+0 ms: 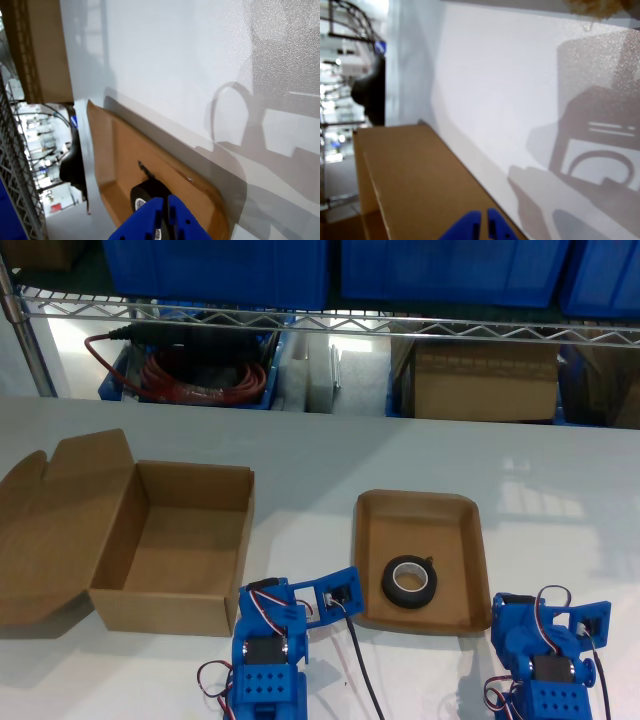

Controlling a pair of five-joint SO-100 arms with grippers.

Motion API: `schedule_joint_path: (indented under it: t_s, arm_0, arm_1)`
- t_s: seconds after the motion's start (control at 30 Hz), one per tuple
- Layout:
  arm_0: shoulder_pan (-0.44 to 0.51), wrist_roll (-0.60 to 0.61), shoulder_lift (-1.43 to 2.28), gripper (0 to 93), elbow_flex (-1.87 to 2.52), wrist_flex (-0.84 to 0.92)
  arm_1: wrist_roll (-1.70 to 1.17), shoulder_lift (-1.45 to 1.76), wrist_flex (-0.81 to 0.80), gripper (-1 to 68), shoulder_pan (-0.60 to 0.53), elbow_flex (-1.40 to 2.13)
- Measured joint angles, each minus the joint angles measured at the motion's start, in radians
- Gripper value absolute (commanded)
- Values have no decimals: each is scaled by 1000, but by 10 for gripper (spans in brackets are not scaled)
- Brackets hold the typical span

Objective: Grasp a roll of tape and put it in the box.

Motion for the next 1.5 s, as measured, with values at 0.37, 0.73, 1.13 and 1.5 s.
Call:
schedule_joint_path:
  t_s: [0.37, 0.73, 1.13, 1.5]
  arm_0:
    - [0, 0, 0, 0, 0, 0]
    - [0, 8, 0, 7, 0, 0]
    - [325, 103, -445, 281, -434, 152]
    - [514, 212, -1172, 263, -890, 219]
  arm_1:
    - [0, 0, 0, 3, 0, 0]
    - [0, 0, 0, 3, 0, 0]
    - [0, 0, 0, 3, 0, 0]
    - [0, 0, 0, 3, 0, 0]
